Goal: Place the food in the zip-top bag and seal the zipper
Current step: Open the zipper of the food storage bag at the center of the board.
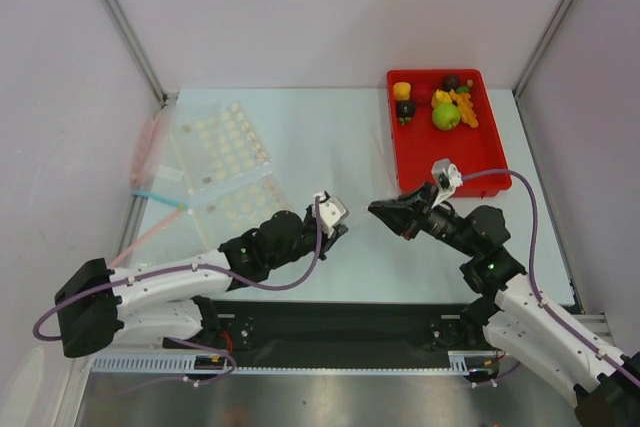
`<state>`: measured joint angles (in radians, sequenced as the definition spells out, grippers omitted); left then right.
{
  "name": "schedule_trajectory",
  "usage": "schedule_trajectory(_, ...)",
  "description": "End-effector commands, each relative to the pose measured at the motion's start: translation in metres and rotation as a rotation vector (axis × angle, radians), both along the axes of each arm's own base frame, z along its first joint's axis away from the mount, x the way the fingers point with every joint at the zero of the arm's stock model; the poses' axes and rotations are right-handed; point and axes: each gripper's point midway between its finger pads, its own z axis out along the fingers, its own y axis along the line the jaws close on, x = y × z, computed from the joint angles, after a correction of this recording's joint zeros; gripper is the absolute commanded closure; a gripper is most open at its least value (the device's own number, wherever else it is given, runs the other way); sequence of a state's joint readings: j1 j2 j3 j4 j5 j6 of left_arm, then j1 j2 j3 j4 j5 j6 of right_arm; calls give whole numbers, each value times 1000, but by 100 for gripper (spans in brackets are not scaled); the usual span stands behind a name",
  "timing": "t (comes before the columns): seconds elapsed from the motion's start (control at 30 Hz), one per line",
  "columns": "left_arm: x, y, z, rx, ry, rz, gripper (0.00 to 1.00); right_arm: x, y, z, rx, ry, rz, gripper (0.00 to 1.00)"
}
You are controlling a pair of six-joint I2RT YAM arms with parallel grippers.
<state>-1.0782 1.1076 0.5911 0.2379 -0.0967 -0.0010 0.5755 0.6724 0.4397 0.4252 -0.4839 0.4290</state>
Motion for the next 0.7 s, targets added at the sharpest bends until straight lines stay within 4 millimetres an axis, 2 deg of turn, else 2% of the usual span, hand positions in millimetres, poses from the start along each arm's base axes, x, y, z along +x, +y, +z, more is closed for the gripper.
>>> schedule_trajectory(0.0, 7, -9, 33, -43, -37, 13, 100, -3, 2, 12, 10, -68, 10, 70)
schedule_trajectory(0.03, 7, -11, 41, -62, -30, 13, 100, -2, 2, 9, -3, -71, 2, 51)
schedule_trajectory(0.13, -5, -17, 65, -170, 22, -29, 100, 6, -4, 4, -26, -77, -59, 29)
schedule_trajectory(0.23, -11, -19, 101, -330, 103, -16, 100, 8, -11, 3, -26, -98, -105, 23)
schedule_trajectory(0.33, -17, -20, 124, -396, 167, -18, 100, 7, -17, 4, -21, -118, -135, 20)
schedule_trajectory(0.4, -16, -15, 129, -437, 221, 26, 100, 10, -19, 2, -25, -119, -156, 19)
schedule_trajectory(0.43, -4, -6, 126, -458, 237, 125, 100, 11, -19, 1, -29, -119, -161, 18)
schedule_trajectory(0.5, 6, 8, 117, -497, 318, 260, 94, 11, -17, -2, -47, -131, -148, 18)
schedule_trajectory(0.57, 18, 21, 108, -491, 346, 329, 95, 8, -9, -9, -86, -146, -98, 18)
schedule_trajectory(0.63, 17, 24, 101, -496, 407, 321, 95, 3, 3, -18, -122, -153, -44, 16)
schedule_trajectory(0.67, 24, 31, 94, -494, 426, 355, 100, 3, 6, -18, -132, -162, -38, 16)
